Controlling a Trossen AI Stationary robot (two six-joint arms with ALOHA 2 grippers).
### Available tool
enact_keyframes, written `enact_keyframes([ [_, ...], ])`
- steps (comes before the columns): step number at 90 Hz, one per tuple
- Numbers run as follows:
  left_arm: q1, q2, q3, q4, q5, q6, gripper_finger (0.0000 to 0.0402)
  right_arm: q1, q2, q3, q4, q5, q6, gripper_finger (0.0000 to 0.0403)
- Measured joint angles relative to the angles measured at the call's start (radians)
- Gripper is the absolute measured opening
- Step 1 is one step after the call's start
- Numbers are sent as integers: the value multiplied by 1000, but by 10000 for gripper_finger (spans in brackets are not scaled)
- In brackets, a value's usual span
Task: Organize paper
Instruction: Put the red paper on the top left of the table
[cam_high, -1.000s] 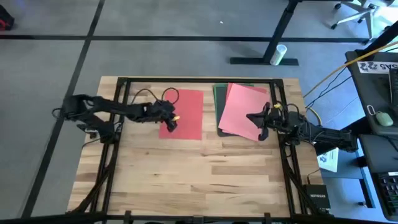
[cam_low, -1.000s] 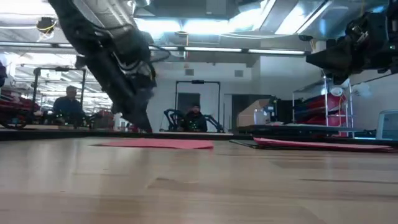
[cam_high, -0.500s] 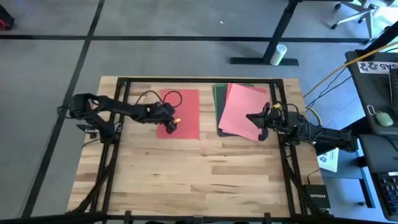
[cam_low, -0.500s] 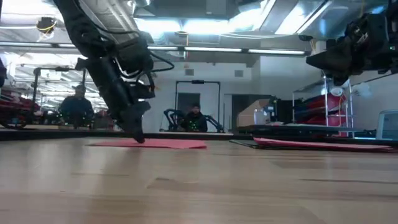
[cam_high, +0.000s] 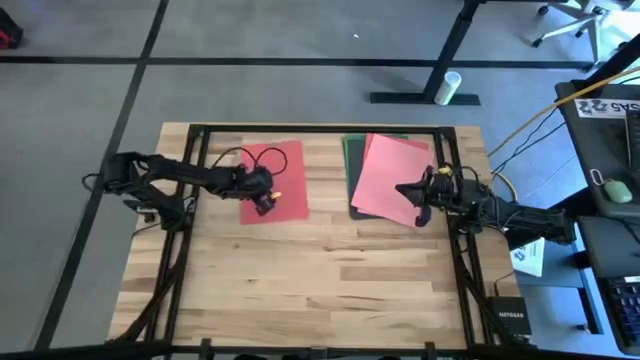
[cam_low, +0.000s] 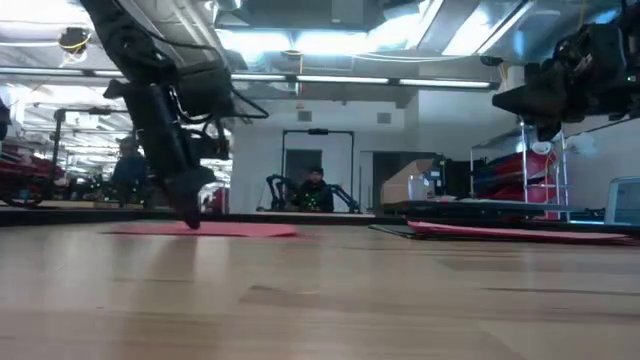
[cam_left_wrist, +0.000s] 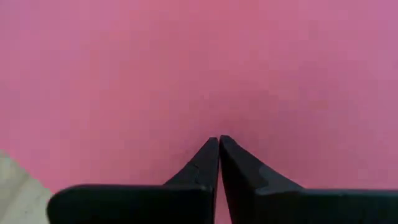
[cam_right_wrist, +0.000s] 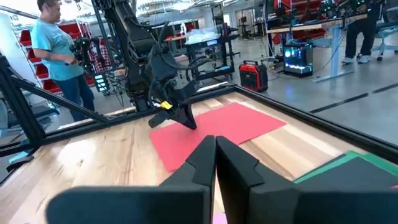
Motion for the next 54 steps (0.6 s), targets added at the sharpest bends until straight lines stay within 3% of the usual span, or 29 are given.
enact_keyframes([
  [44,-4,-1,3,-79,-50,-38,0,0,0,0,-1,0,0,1],
  [54,-23,2,44,-160,-42,-43,0,0,0,0,-1,0,0,1],
])
